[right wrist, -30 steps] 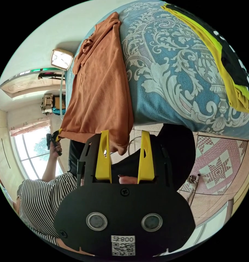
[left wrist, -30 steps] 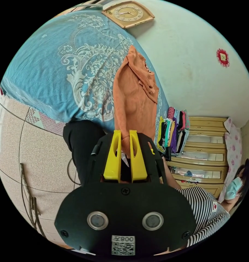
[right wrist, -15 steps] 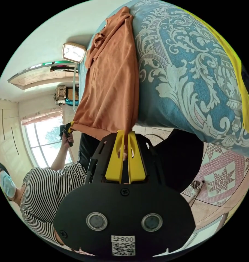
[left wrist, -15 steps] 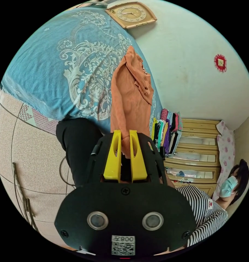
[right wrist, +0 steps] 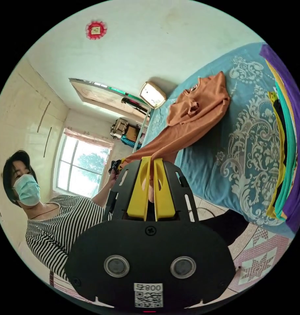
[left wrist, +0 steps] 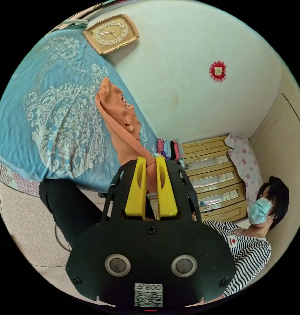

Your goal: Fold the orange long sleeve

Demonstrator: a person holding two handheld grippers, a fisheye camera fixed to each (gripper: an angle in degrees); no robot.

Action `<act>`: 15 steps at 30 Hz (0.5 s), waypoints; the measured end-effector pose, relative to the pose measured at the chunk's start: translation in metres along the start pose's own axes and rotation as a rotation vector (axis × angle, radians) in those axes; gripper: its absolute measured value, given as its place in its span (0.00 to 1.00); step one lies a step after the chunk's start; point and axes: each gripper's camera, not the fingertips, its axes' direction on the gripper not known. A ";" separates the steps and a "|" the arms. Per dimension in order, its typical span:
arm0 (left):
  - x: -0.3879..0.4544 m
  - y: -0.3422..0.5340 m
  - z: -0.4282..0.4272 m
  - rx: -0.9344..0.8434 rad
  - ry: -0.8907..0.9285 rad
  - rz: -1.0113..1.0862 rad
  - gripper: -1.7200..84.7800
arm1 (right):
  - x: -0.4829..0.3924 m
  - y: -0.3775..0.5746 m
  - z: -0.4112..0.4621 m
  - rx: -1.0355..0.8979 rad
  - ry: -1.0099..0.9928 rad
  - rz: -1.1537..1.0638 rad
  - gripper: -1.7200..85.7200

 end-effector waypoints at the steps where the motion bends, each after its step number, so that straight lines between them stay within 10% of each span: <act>1: 0.006 -0.002 -0.003 0.006 0.008 0.014 0.08 | -0.007 -0.001 -0.003 0.005 0.004 -0.014 0.03; 15: 0.060 0.019 -0.070 0.097 0.199 0.114 0.08 | -0.113 0.039 -0.059 0.089 -0.128 -0.194 0.03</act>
